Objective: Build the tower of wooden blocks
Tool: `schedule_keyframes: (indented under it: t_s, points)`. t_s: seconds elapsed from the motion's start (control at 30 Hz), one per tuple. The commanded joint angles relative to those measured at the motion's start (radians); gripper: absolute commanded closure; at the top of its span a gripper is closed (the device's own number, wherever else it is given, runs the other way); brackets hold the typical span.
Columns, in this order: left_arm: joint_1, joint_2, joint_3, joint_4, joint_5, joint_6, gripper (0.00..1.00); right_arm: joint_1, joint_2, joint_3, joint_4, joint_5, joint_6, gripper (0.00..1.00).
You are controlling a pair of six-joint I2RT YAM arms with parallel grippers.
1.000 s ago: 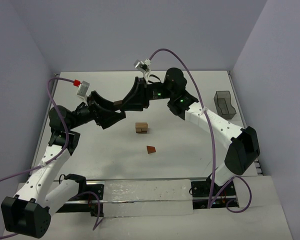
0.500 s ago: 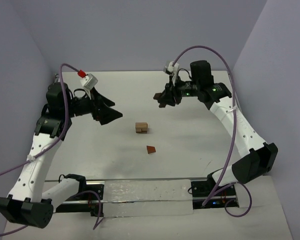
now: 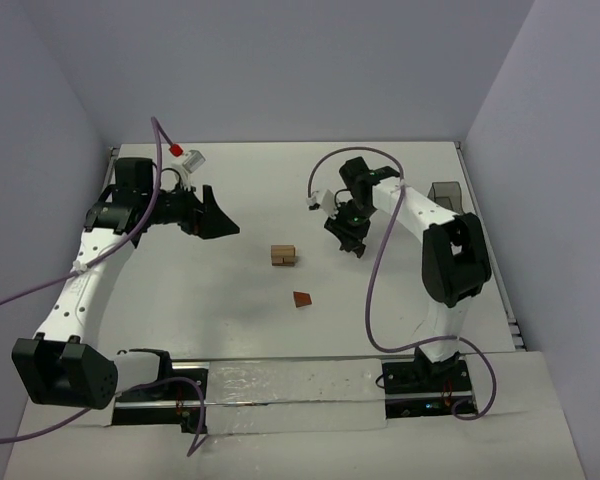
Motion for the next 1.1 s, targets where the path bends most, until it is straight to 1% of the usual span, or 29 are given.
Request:
schedule_keyframes:
  t_s: [0.0, 0.1, 0.23, 0.33, 0.43, 0.47, 0.53, 0.57, 0.6, 0.67, 0.73, 0.77, 0.8, 1.07]
  points:
    - [0.011, -0.028, -0.014, -0.001, 0.011, 0.011, 0.01, 0.018, 0.070, 0.086, -0.048, 0.056, -0.079, 0.99]
    - [0.014, -0.031, -0.017, 0.011, 0.024, 0.006, 0.01, 0.025, 0.104, 0.072, -0.020, 0.074, -0.093, 0.99]
    - [0.019, -0.028, -0.014, 0.018, 0.034, 0.001, 0.01, 0.033, 0.112, 0.011, 0.079, 0.069, -0.079, 0.95]
    - [0.021, -0.022, -0.011, 0.023, 0.040, -0.006, 0.01, 0.038, 0.113, -0.023, 0.139, 0.062, -0.059, 0.89]
    - [0.021, -0.020, -0.005, 0.026, 0.046, -0.008, 0.01, 0.040, 0.112, -0.039, 0.172, 0.046, -0.045, 0.76]
    - [0.021, -0.020, -0.006, 0.029, 0.046, -0.010, 0.01, 0.040, 0.109, -0.043, 0.177, 0.043, -0.043, 0.69]
    - [0.022, -0.019, -0.010, 0.033, 0.050, -0.012, 0.01, 0.040, 0.104, -0.056, 0.191, 0.041, -0.038, 0.51]
    - [0.022, -0.019, -0.011, 0.035, 0.051, -0.014, 0.01, 0.040, 0.100, -0.065, 0.200, 0.042, -0.035, 0.43]
    - [0.022, -0.020, -0.012, 0.035, 0.051, -0.014, 0.01, 0.040, 0.096, -0.073, 0.211, 0.045, -0.031, 0.39]
    - [0.022, -0.020, -0.013, 0.039, 0.052, -0.016, 0.01, 0.035, 0.081, -0.090, 0.228, 0.042, -0.017, 0.20]
    - [0.022, -0.020, -0.014, 0.044, 0.056, -0.020, 0.01, 0.031, 0.066, -0.113, 0.245, 0.035, -0.010, 0.07]
    - [0.022, -0.020, -0.015, 0.047, 0.058, -0.022, 0.01, 0.027, 0.055, -0.121, 0.251, 0.032, -0.009, 0.02]
    - [0.022, -0.021, -0.016, 0.052, 0.059, -0.024, 0.01, 0.023, 0.041, -0.136, 0.262, 0.026, -0.007, 0.00]
    - [0.022, -0.020, -0.029, 0.097, 0.071, -0.047, 0.01, -0.019, -0.056, -0.249, 0.355, -0.015, 0.012, 0.02]
